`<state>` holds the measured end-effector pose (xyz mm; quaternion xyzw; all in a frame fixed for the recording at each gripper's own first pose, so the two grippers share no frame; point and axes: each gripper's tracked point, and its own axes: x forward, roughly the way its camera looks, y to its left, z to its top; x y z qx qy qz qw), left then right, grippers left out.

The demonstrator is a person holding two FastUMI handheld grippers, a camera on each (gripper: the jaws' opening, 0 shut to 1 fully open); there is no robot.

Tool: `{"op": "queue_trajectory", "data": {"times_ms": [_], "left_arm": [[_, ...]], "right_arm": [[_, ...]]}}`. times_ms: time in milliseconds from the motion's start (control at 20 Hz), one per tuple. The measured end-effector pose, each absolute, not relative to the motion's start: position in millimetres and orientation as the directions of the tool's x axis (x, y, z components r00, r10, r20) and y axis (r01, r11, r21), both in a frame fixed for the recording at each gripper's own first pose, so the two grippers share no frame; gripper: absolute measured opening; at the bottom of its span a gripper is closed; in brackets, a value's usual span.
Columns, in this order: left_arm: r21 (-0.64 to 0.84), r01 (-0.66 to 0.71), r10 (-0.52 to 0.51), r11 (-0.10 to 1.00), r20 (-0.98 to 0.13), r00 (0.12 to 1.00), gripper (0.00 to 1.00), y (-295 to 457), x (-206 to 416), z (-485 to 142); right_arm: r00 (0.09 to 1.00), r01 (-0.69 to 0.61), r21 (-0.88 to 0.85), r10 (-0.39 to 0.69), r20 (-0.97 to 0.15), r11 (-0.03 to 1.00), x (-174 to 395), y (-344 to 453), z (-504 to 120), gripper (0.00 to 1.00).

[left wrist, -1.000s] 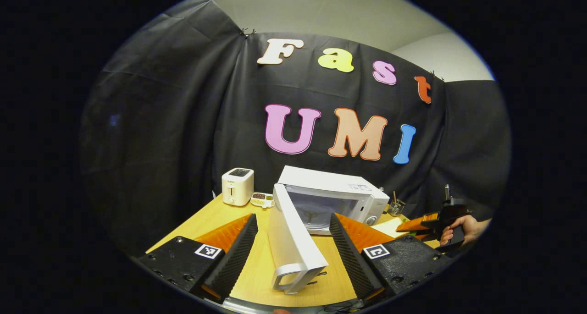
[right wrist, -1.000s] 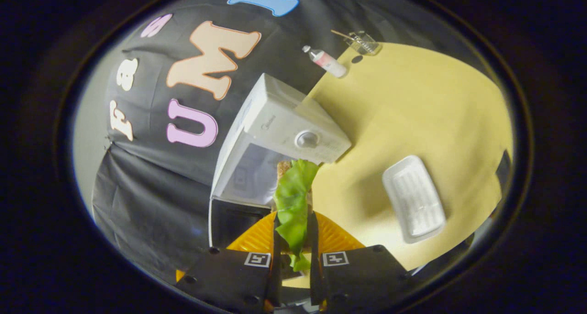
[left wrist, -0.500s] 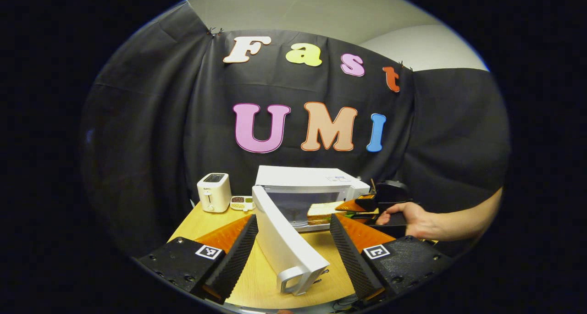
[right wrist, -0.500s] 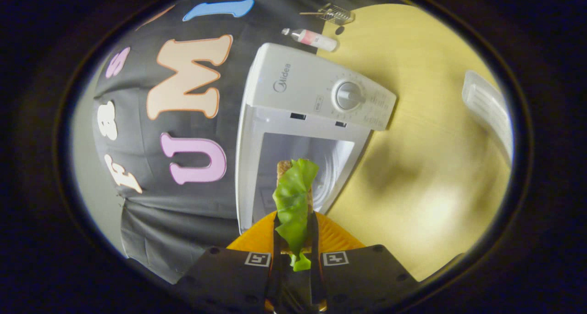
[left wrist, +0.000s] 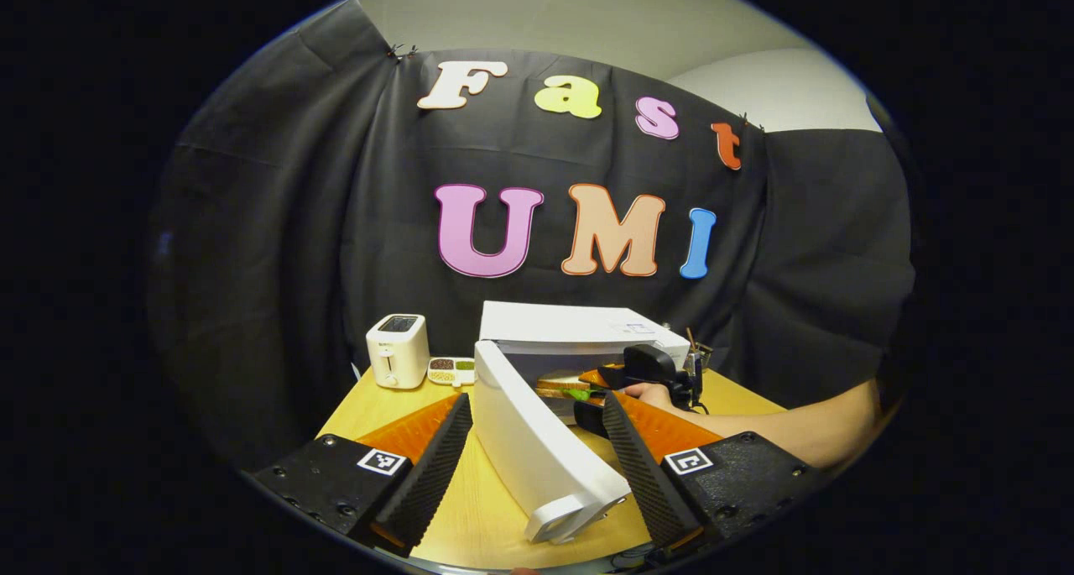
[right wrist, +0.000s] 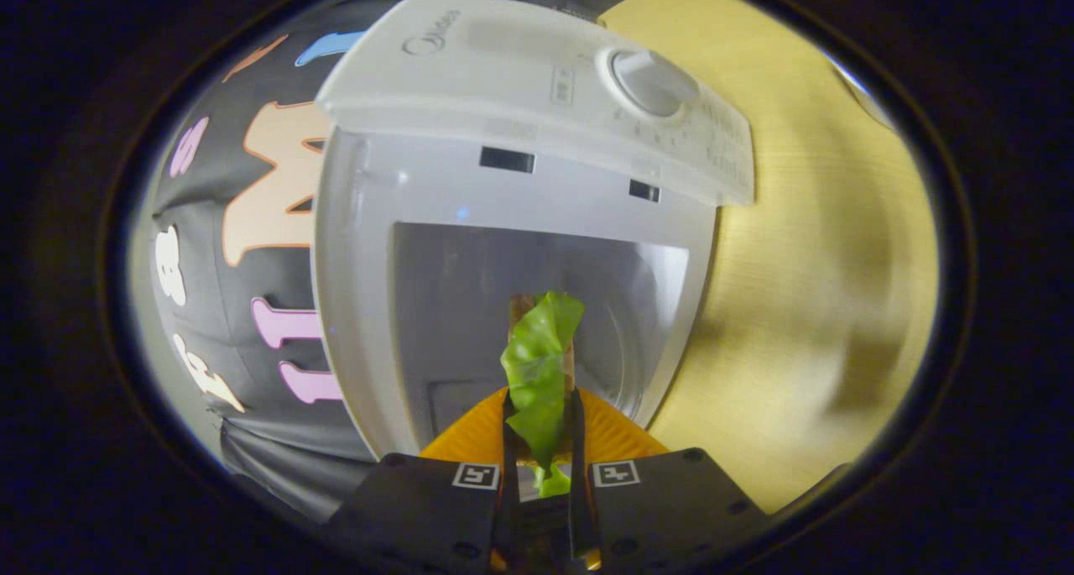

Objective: Open the microwave oven with the left hand, put the food in, and close the microwave oven.

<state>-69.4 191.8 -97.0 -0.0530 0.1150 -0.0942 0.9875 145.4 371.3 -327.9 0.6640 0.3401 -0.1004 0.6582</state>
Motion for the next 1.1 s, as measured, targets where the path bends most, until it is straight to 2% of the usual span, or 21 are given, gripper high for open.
{"op": "queue_trajectory", "data": {"times_ms": [150, 350, 400, 450, 500, 550, 600, 650, 700, 750, 800, 850, 950, 1000, 1050, 1100], "left_arm": [[-0.135, 0.146, -0.173, 0.980, -0.216, 0.961, 0.96, 199.9, -68.9, -95.9], [-0.151, 0.127, -0.159, 0.980, -0.224, 0.962, 0.96, 201.2, -67.6, -99.9], [-0.157, 0.120, -0.154, 0.980, -0.225, 0.962, 0.96, 201.6, -65.5, -100.5], [-0.162, 0.114, -0.149, 0.980, -0.223, 0.963, 0.96, 201.9, -64.5, -100.0], [-0.168, 0.108, -0.144, 0.980, -0.221, 0.965, 0.96, 200.9, -64.1, -99.0], [-0.175, 0.106, -0.142, 0.979, -0.212, 0.967, 0.96, 200.5, -62.9, -96.4], [-0.179, 0.103, -0.140, 0.978, -0.204, 0.969, 0.94, 199.2, -61.9, -95.4], [-0.179, 0.098, -0.135, 0.979, -0.206, 0.969, 0.96, 198.9, -61.6, -96.8], [-0.181, 0.090, -0.127, 0.979, -0.205, 0.970, 0.96, 199.7, -61.7, -98.4], [-0.193, 0.084, -0.123, 0.978, -0.203, 0.971, 0.96, 199.4, -61.1, -98.1], [-0.209, 0.080, -0.123, 0.975, -0.206, 0.971, 0.96, 196.9, -60.9, -100.4], [-0.225, 0.076, -0.124, 0.971, -0.209, 0.970, 0.96, 194.5, -60.5, -100.8], [-0.242, 0.067, -0.119, 0.968, -0.206, 0.971, 0.94, 193.1, -60.6, -99.8], [-0.242, 0.065, -0.116, 0.968, -0.201, 0.973, 0.96, 192.7, -60.8, -97.5], [-0.239, 0.066, -0.115, 0.969, -0.197, 0.974, 0.96, 192.7, -60.7, -95.7], [-0.233, 0.068, -0.115, 0.970, -0.195, 0.974, 0.96, 191.0, -59.3, -94.9]], "right_arm": [[0.744, 0.601, 0.793, 0.295, -0.599, 0.097, 160.0, 375.4, -346.8, 0.26], [0.727, 0.617, 0.771, 0.261, -0.636, 0.160, 169.6, 378.5, -365.5, 0.25], [0.727, 0.612, 0.769, 0.251, -0.639, 0.184, 169.6, 378.1, -367.3, 0.17], [0.723, 0.614, 0.763, 0.245, -0.646, 0.200, 169.1, 378.1, -371.0, 0.17], [0.709, 0.634, 0.746, 0.232, -0.666, 0.204, 166.8, 375.2, -375.8, 0.35], [0.672, 0.672, 0.706, 0.215, -0.708, 0.223, 159.7, 372.1, -385.9, 0.30], [0.672, 0.673, 0.708, 0.223, -0.706, 0.216, 158.9, 370.3, -384.3, 0.45], [0.678, 0.664, 0.718, 0.236, -0.696, 0.208, 158.5, 366.2, -377.8, 0.50], [0.673, 0.668, 0.712, 0.232, -0.702, 0.217, 161.7, 363.0, -377.1, 0.74], [0.660, 0.675, 0.697, 0.223, -0.717, 0.243, 159.3, 359.7, -375.2, 0.87], [0.646, 0.680, 0.679, 0.212, -0.733, 0.275, 156.5, 353.6, -376.5, 0.90], [0.631, 0.683, 0.661, 0.203, -0.748, 0.313, 152.4, 345.1, -382.2, 0.85], [0.624, 0.666, 0.657, 0.220, -0.750, 0.354, 146.5, 341.7, -380.9, 0.87], [0.622, 0.658, 0.662, 0.237, -0.747, 0.359, 145.8, 340.0, -380.5, 0.87], [0.618, 0.652, 0.665, 0.253, -0.744, 0.364, 145.0, 339.8, -379.1, 0.98], [0.615, 0.642, 0.669, 0.270, -0.741, 0.374, 139.9, 340.4, -378.6, 0.88]]}}
